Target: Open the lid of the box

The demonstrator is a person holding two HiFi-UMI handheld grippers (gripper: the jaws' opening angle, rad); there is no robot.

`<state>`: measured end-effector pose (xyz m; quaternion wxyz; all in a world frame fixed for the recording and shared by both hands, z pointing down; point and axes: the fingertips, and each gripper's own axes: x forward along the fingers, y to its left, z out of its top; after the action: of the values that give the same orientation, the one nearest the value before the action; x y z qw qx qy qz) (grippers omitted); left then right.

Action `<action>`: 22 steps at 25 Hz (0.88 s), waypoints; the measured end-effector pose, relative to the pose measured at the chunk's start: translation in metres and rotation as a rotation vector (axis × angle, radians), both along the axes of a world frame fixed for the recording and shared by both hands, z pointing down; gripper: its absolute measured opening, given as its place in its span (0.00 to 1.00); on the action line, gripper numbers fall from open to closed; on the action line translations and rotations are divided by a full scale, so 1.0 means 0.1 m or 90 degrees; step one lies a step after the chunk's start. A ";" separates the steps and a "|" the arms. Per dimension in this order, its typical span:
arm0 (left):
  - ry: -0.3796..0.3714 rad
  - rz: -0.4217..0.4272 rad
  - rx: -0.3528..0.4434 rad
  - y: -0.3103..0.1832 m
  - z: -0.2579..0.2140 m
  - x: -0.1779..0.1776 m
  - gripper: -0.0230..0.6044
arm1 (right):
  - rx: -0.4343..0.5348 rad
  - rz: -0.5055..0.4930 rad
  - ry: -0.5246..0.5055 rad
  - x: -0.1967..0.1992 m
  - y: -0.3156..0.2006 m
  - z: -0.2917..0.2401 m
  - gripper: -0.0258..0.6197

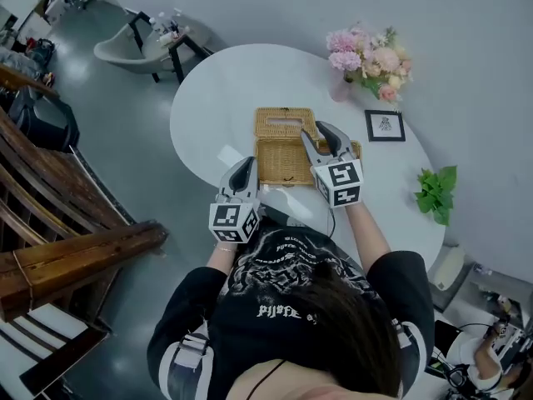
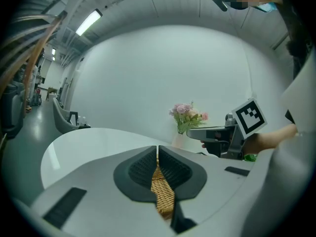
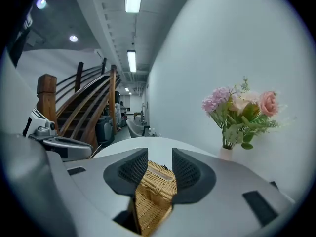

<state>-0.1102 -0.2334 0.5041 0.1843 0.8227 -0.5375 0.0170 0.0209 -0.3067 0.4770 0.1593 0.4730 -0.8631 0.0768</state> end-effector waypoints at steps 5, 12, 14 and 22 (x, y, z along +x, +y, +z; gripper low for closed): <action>-0.003 -0.007 0.005 0.16 0.01 0.08 0.08 | -0.003 0.018 -0.034 0.04 0.35 0.09 0.31; -0.010 -0.023 0.005 0.30 0.05 0.14 0.08 | -0.023 0.029 -0.063 0.05 0.75 0.25 0.31; -0.013 -0.025 0.008 0.33 0.05 0.15 0.08 | -0.027 0.040 -0.066 0.05 0.85 0.30 0.30; -0.016 -0.034 0.018 0.38 0.04 0.18 0.08 | 0.004 0.090 -0.104 0.21 0.97 0.24 0.08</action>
<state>-0.0926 -0.1952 0.5084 0.1660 0.8102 -0.5619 0.0144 0.0422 -0.2095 0.5009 0.0809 0.5256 -0.8378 0.1238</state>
